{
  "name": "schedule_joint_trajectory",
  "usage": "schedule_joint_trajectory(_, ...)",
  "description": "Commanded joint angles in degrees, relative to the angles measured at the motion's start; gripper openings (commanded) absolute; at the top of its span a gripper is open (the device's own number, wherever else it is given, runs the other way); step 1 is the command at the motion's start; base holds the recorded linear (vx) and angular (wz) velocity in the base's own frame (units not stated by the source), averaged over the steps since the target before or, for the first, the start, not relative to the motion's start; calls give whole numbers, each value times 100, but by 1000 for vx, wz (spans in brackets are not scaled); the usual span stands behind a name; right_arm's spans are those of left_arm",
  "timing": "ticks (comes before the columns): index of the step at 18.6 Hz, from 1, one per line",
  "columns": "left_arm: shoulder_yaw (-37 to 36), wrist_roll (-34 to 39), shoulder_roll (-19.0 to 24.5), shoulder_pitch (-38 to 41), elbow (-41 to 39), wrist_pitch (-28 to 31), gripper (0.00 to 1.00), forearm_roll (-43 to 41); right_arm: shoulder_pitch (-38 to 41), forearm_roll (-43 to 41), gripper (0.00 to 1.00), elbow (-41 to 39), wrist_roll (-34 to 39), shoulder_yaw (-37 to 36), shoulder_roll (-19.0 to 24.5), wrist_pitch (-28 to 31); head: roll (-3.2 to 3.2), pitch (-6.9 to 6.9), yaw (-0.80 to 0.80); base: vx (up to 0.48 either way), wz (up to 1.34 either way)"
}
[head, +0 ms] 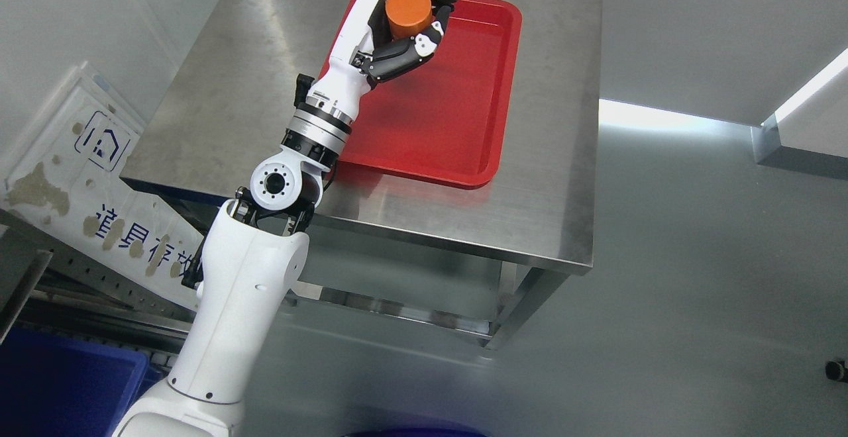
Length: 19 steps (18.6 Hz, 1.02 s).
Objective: Grab orange capacitor from left shelf to right desk
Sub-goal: 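Lower the held capacitor onto the red tray with the left hand, then open the left hand to release the capacitor on the tray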
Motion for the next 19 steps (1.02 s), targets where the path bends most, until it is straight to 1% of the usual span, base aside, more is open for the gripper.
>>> schedule_joint_trajectory(1,-168,-6,100,-185,460,25,11,4,9,0,100,-193,-4,-61,-100,15,0,0,0,0,0)
schedule_joint_trajectory(7,-186,-15,100,-185,803,218,12,-5,9,0,100,-193,-4,-61,-100,24,0,0,0,0,0)
schedule_joint_trajectory(9,-186,-15,100,-177,812,235,16,-5,9,0,100,-193,-4,-61,-100,24,0,0,0,0,0)
schedule_joint_trajectory(12,-177,-15,100,-176,812,288,20,-5,9,0,100,-193,-4,-61,-100,15,0,0,0,0,0)
schedule_joint_trajectory(14,-168,-15,100,-185,803,288,26,-14,9,0,100,-193,-4,-61,-100,15,0,0,0,0,0)
schedule_joint_trajectory(16,-124,-15,100,-185,812,288,29,-14,9,0,100,-193,-4,-61,-100,24,0,0,0,0,0)
schedule_joint_trajectory(17,-115,-15,100,-194,803,288,31,-14,9,0,100,-193,-4,-61,-100,24,0,0,0,0,0)
schedule_joint_trajectory(19,-115,-15,100,-212,803,288,39,-5,8,0,100,-193,-4,-61,-100,24,0,0,0,0,0)
